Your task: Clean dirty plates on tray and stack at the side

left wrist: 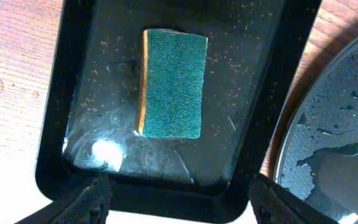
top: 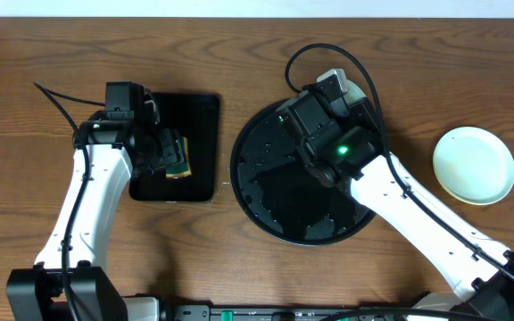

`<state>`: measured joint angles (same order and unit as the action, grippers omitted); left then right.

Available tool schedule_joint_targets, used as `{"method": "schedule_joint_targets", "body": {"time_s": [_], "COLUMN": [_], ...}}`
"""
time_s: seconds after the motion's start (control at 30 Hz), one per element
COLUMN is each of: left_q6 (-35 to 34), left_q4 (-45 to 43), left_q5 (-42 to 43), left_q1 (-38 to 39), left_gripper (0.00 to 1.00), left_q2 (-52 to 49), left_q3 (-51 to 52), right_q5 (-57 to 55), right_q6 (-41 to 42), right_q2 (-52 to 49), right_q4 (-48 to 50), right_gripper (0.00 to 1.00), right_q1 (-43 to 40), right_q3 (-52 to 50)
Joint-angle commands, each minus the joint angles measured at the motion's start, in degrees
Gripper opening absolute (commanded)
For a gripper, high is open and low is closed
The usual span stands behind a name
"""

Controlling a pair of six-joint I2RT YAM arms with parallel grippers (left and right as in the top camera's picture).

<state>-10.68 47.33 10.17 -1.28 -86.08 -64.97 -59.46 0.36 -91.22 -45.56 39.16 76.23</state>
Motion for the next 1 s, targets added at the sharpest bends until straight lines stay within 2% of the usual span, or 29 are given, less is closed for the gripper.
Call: {"method": "schedule_joint_targets", "body": {"time_s": [0.0,0.23,0.53,0.77,0.97], "left_q6": [-0.15,-0.13,-0.15,-0.13,-0.13], "left_q4": [-0.04,-0.04,-0.04,-0.04,-0.02], "left_q5": [0.13,0.13,0.13,0.13,0.13], "left_q1": [0.13,0.13,0.13,0.13,0.13], "left_gripper": [0.73,0.73,0.74,0.74,0.74], "left_q2": [0.02,0.02,0.02,0.02,0.04], "left_q3": [0.24,0.24,0.24,0.24,0.24], "right_q5": [-2.23,-2.23,2.71,12.72,21.44], "right_q6": [-0.11,0.26,7.74,14.71,17.55], "right_q2": [0.94,0.94,0.94,1.40,3.54], "right_q4": [0.17,0.13,0.09,-1.77,-2.36], "right_gripper": [0.01,0.01,0.01,0.01,0.01], "right_q1": [0.31,0.28,-2.19,-9.75,-20.65], "right_q3": [-0.04,-0.04,-0.04,-0.04,-0.04]}}
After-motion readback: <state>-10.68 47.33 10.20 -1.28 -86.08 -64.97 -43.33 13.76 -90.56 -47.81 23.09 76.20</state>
